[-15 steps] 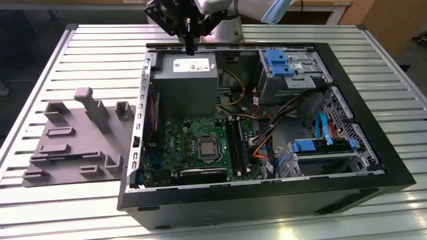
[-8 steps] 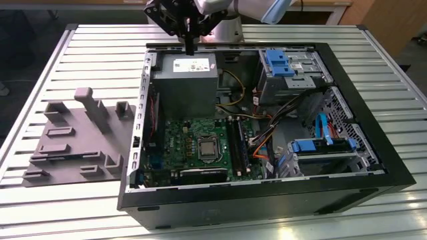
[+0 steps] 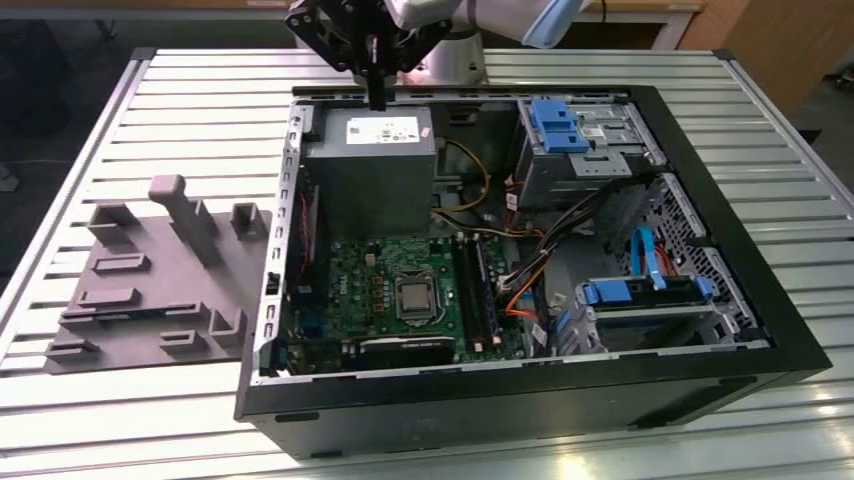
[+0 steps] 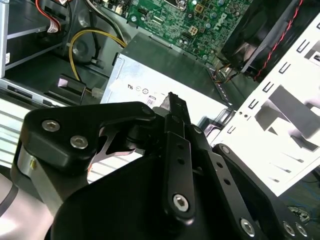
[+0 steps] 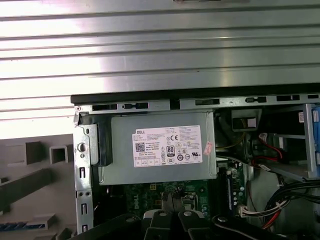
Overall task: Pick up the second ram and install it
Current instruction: 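Reach for the second ram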
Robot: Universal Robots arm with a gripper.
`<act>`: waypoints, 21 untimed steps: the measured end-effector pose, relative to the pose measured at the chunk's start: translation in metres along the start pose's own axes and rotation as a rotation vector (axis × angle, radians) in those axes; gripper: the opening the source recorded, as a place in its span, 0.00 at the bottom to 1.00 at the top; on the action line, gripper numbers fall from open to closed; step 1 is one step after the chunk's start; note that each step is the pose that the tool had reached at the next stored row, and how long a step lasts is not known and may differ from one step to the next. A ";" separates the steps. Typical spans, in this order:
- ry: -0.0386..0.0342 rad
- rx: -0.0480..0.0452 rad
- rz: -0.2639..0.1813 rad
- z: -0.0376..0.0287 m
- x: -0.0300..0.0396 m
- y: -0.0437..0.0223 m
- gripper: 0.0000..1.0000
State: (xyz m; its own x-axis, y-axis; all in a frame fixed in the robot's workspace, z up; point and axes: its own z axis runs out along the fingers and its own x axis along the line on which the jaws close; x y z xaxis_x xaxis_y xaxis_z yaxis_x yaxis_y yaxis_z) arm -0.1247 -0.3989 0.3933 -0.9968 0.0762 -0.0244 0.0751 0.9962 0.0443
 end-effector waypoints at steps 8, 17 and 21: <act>0.0000 -0.0001 0.000 0.0000 0.0013 -0.0001 0.11; 0.0000 -0.0001 0.000 0.0000 0.0038 -0.0003 0.11; 0.0000 0.0000 0.000 -0.0001 0.0048 -0.0004 0.11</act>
State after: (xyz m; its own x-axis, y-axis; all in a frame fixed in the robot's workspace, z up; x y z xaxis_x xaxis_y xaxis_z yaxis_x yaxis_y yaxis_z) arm -0.1296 -0.3989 0.3933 -0.9968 0.0763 -0.0245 0.0751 0.9962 0.0443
